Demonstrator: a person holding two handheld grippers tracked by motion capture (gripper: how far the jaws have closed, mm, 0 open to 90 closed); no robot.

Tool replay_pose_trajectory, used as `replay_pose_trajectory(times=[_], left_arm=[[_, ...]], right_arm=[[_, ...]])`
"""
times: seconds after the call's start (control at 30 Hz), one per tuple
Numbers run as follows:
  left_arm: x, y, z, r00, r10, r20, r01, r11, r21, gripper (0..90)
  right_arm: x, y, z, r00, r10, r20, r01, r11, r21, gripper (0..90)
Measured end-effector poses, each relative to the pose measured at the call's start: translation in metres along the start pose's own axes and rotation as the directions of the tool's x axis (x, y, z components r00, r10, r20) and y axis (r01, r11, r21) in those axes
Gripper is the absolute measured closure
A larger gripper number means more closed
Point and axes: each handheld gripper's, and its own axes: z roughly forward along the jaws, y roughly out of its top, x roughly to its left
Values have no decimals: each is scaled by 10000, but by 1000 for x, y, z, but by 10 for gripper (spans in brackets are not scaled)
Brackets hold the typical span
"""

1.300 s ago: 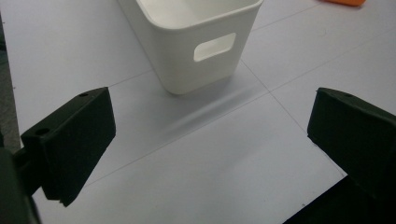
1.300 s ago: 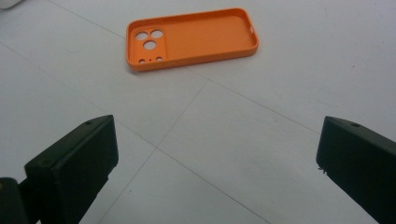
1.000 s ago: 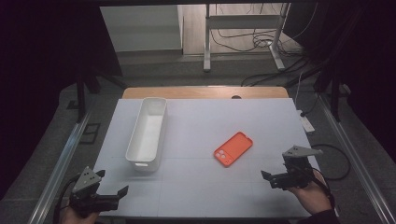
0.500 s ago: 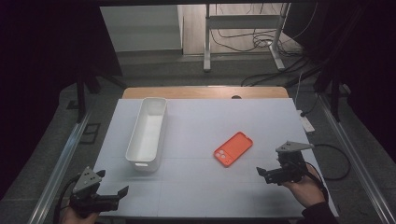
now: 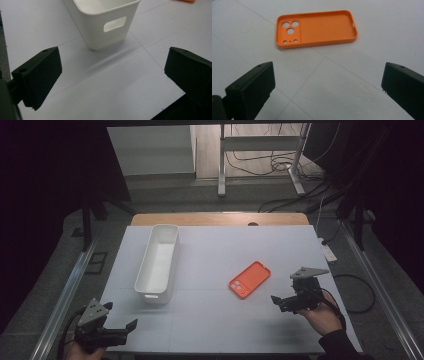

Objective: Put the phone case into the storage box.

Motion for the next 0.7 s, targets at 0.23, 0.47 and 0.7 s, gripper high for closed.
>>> replay_pose_trajectory(times=[0.23,0.47,0.7], left_arm=[[0,0,0,10000,-20,-13,20,10000,52,19],[1,0,1,10000,-81,-12,81,9999,76,19],[1,1,2,9990,-272,-358,281,9993,259,42]], right_arm=[[-1,4,7,10000,-59,7,59,9999,91,0],[-5,9,14,9999,-134,-1,134,9997,203,0],[-6,14,21,9998,-181,13,181,9993,341,0]])
